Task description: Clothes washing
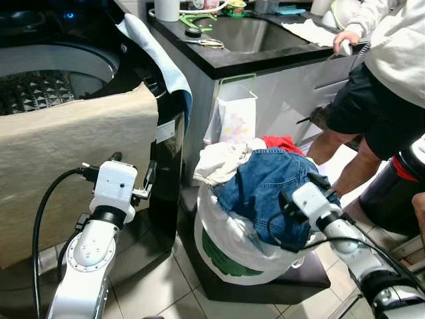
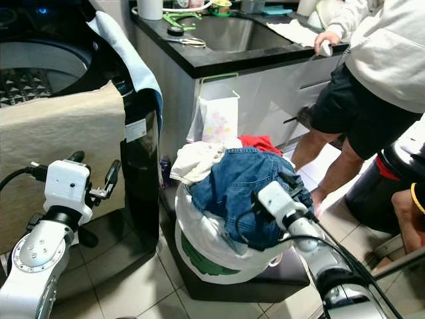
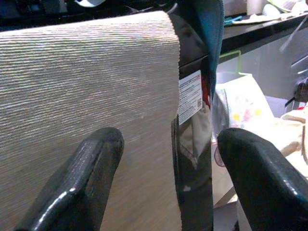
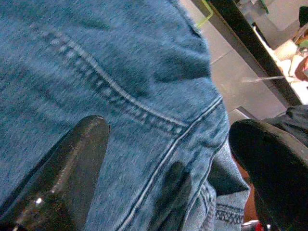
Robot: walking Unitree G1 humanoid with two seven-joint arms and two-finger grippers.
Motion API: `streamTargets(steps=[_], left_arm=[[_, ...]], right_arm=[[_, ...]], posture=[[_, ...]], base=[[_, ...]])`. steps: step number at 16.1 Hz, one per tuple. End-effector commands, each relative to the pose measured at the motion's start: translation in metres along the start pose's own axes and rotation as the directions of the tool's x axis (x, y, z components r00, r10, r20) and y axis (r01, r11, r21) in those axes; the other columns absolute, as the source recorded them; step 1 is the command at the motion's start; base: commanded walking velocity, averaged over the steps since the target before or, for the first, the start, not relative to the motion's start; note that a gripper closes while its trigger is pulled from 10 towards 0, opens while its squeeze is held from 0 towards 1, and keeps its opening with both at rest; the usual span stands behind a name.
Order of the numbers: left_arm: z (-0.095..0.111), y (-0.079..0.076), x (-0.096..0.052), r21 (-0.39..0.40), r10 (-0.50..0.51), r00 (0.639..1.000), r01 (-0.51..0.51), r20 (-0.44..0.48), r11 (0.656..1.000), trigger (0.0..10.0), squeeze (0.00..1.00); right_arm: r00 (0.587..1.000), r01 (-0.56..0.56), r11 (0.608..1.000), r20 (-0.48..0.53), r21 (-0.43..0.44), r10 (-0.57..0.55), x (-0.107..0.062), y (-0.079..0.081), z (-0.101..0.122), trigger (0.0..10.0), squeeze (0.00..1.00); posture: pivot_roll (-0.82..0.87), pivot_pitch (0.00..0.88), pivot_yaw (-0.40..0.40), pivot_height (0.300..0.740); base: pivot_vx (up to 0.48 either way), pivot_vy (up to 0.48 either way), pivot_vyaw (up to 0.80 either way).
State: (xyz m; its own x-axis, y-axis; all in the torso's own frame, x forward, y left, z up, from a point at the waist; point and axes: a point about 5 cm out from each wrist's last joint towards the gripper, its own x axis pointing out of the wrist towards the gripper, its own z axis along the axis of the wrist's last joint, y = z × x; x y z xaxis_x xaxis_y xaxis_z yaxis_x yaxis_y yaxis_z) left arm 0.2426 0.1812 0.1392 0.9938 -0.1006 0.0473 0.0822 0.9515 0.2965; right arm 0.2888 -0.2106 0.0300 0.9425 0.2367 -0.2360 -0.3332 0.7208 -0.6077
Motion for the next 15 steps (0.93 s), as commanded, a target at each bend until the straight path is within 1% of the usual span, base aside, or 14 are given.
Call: streamTargets(steps=[1, 2, 3, 4, 5, 6, 7, 8, 9, 10, 12, 13, 14, 15], left_arm=[[0.006, -0.004, 0.001, 0.000, -0.009, 1.000, 0.009, 0.020, 1.000, 10.0, 0.00], [0.006, -0.003, 0.001, 0.000, -0.008, 1.000, 0.008, 0.020, 1.000, 10.0, 0.00], [0.006, -0.003, 0.001, 0.000, -0.009, 1.000, 0.009, 0.020, 1.000, 10.0, 0.00], [0.007, -0.003, 0.001, 0.000, -0.013, 1.000, 0.013, 0.021, 1.000, 10.0, 0.00], [0.007, -0.003, 0.002, 0.002, -0.015, 1.000, 0.015, 0.022, 1.000, 10.0, 0.00], [0.007, -0.003, 0.002, 0.003, -0.016, 1.000, 0.016, 0.022, 1.000, 10.0, 0.00], [0.007, -0.003, 0.002, 0.006, -0.018, 1.000, 0.018, 0.024, 1.000, 10.0, 0.00], [0.008, -0.003, 0.002, 0.007, -0.017, 1.000, 0.017, 0.026, 1.000, 10.0, 0.00], [0.008, -0.003, 0.002, 0.009, -0.016, 0.999, 0.016, 0.029, 1.000, 10.0, 0.00], [0.008, -0.003, 0.002, 0.009, -0.016, 0.999, 0.016, 0.029, 1.000, 10.0, 0.00], [0.009, -0.003, 0.002, 0.012, -0.011, 0.999, 0.011, 0.034, 1.000, 10.0, 0.00], [0.009, -0.003, 0.003, 0.012, -0.005, 0.999, 0.005, 0.039, 1.000, 10.0, 0.00], [0.010, -0.002, 0.003, 0.012, -0.004, 0.999, 0.004, 0.041, 1.000, 10.0, 0.00], [0.010, -0.002, 0.003, 0.012, -0.003, 0.999, 0.003, 0.043, 1.000, 10.0, 0.00]], right_arm=[[1.000, 0.006, 1.000, -0.011, -0.029, -0.006, -0.005, -0.003, -0.006, 10.0, 0.00], [0.999, 0.019, 1.000, -0.036, 0.005, -0.018, -0.008, -0.002, -0.011, 10.0, 0.00], [0.996, 0.056, 0.993, -0.070, 0.101, -0.049, -0.007, -0.005, -0.013, 10.0, 0.00], [0.984, 0.142, 0.948, -0.141, 0.285, -0.105, -0.005, -0.011, -0.018, 10.0, 0.00], [0.965, 0.233, 0.856, -0.222, 0.461, -0.143, -0.002, -0.017, -0.024, 10.0, 0.00], [0.955, 0.268, 0.805, -0.258, 0.529, -0.149, -0.001, -0.020, -0.026, 10.0, 0.00], [0.944, 0.303, 0.735, -0.299, 0.607, -0.143, 0.001, -0.023, -0.028, 10.0, 0.00], [0.940, 0.315, 0.685, -0.314, 0.656, -0.132, 0.003, -0.024, -0.028, 10.0, 0.00], [0.942, 0.309, 0.670, -0.312, 0.674, -0.121, 0.004, -0.023, -0.027, 10.0, 0.00], [0.942, 0.309, 0.670, -0.312, 0.674, -0.121, 0.004, -0.023, -0.027, 10.0, 0.00], [0.947, 0.282, 0.721, -0.303, 0.633, -0.104, 0.002, -0.023, -0.028, 10.0, 0.00], [0.956, 0.230, 0.886, -0.265, 0.403, -0.127, 0.001, -0.027, -0.024, 10.0, 0.00], [0.960, 0.212, 0.916, -0.249, 0.341, -0.130, 0.001, -0.028, -0.023, 10.0, 0.00], [0.969, 0.164, 0.974, -0.210, 0.154, -0.130, 0.001, -0.028, -0.019, 10.0, 0.00]], posture=[[0.20, 0.000, -0.116, 0.740], [0.19, 0.000, -0.112, 0.740], [0.19, 0.000, -0.109, 0.740], [0.19, 0.000, -0.106, 0.740], [0.19, 0.000, -0.103, 0.740], [0.19, 0.000, -0.102, 0.740], [0.19, 0.000, -0.103, 0.740], [0.19, 0.000, -0.104, 0.740], [0.20, 0.000, -0.108, 0.740], [0.20, 0.000, -0.108, 0.740], [0.20, 0.000, -0.114, 0.740], [0.20, 0.000, -0.114, 0.740], [0.20, 0.000, -0.114, 0.740], [0.20, 0.000, -0.115, 0.740]], base=[[0.000, 0.000, 0.00], [0.000, 0.000, 0.00], [0.000, 0.000, 0.00], [0.000, 0.000, 0.00], [0.000, 0.000, 0.00], [0.000, 0.000, 0.00], [0.000, 0.000, 0.00], [0.000, 0.000, 0.00], [0.000, 0.000, 0.00], [0.000, 0.000, 0.00], [0.000, 0.000, 0.00], [0.000, 0.000, 0.00], [0.000, 0.000, 0.00], [0.000, 0.000, 0.00]])
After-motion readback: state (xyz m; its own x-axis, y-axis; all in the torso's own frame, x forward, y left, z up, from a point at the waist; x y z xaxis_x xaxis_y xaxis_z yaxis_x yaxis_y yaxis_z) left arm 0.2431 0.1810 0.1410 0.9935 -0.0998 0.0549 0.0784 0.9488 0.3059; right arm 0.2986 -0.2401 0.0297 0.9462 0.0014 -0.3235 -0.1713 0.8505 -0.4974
